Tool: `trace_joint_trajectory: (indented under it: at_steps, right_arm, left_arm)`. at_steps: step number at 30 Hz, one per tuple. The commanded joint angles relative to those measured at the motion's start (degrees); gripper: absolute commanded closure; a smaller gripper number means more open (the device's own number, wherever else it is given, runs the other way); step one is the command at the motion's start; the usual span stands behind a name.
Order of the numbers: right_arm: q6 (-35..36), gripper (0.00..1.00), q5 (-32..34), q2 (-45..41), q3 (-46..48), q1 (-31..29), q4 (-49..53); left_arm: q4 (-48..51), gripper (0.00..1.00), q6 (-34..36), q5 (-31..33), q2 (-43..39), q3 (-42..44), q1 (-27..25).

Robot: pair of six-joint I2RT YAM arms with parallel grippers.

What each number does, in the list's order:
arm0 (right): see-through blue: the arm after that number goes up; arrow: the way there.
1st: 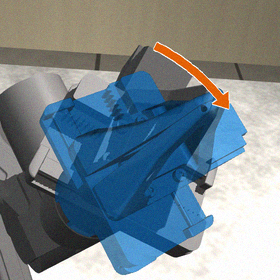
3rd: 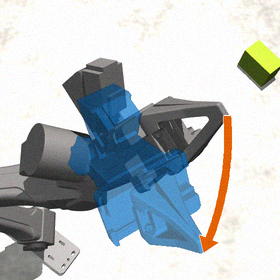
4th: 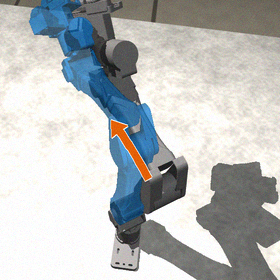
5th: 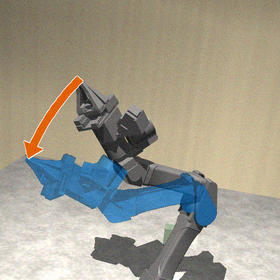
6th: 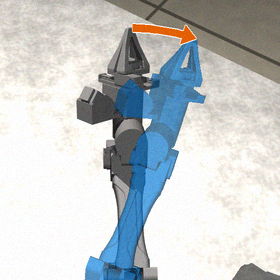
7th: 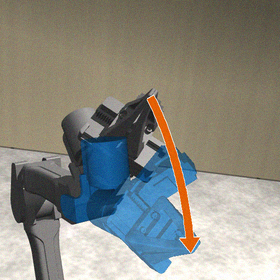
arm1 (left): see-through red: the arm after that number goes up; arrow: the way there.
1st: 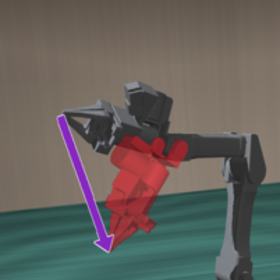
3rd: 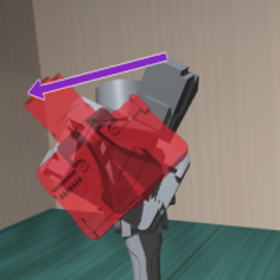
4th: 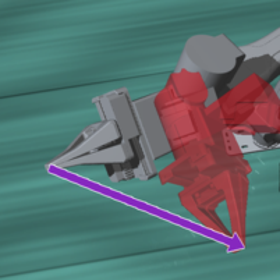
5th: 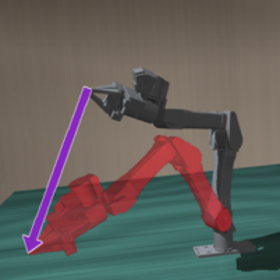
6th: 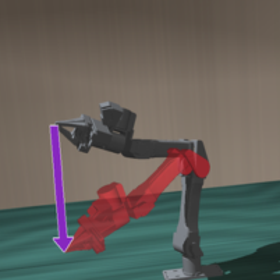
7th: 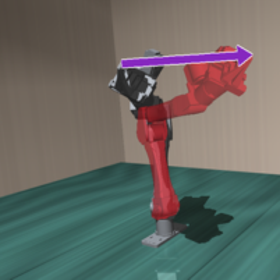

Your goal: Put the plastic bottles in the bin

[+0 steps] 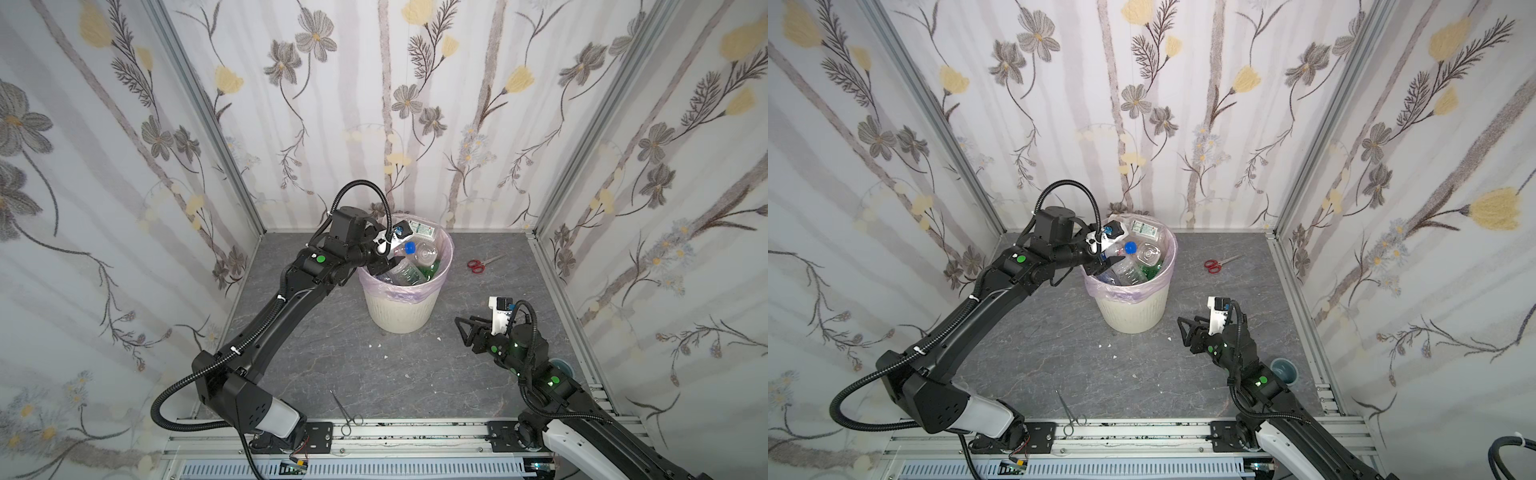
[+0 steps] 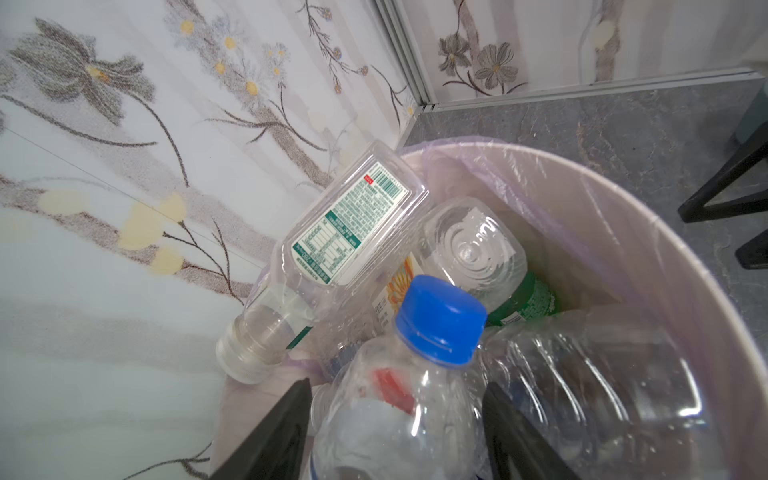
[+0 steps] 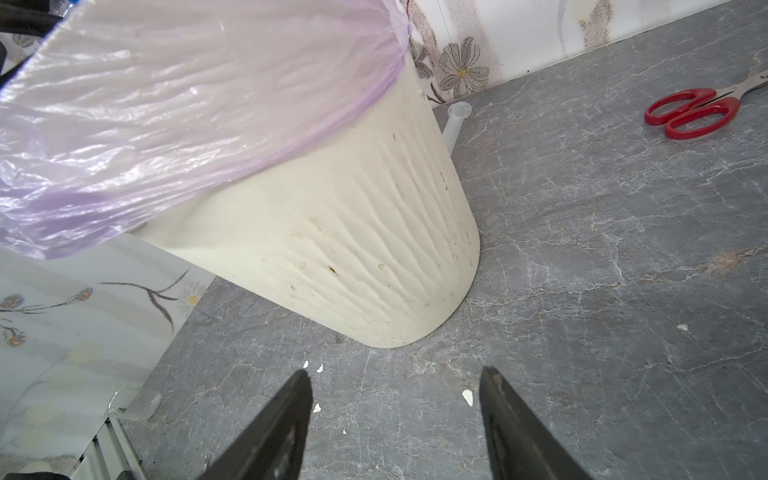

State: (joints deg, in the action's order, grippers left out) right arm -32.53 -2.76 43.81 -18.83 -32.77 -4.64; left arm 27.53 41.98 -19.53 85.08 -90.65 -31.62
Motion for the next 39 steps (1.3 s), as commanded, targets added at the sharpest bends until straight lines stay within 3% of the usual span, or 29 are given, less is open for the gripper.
trace_joint_trajectory:
  at_steps: [1,6,16,19,22,28,32,39]
  right_arm:
    - [-0.5,0.34,0.2,0.1,-0.4,-0.1,-0.4]
    - [-0.5,0.34,0.0,0.8,-0.5,-0.1,-1.0]
    - [-0.7,0.34,-0.6,2.5,-1.1,0.0,-2.2]
    - [-0.3,0.34,-0.5,2.4,-1.5,0.0,-1.5]
    - [1.8,0.34,1.0,1.9,-2.7,0.1,0.5]
    - [6.6,0.30,3.9,1.3,-6.8,1.4,3.3]
    - [10.2,0.27,5.7,2.0,-10.0,4.2,3.9]
    - [16.4,0.07,12.1,5.0,-13.5,11.6,0.9]
  left_arm:
    - [0.1,0.32,-1.0,-4.9,-0.8,-0.6,0.2]
    - [0.0,0.31,-2.8,-3.8,-0.5,-1.1,0.2]
    - [-1.0,0.44,-13.5,-7.3,0.9,-5.0,0.2]
    - [-1.9,0.45,-16.7,-3.4,-0.2,-4.7,0.2]
    - [-4.1,0.41,-20.2,4.5,-3.0,-2.5,0.2]
    - [-14.2,0.20,-29.2,18.9,-14.7,11.6,3.0]
    - [-18.8,0.11,-35.6,23.5,-22.8,23.7,8.3]
    - [-31.3,0.04,-45.4,27.1,-32.7,46.1,18.4]
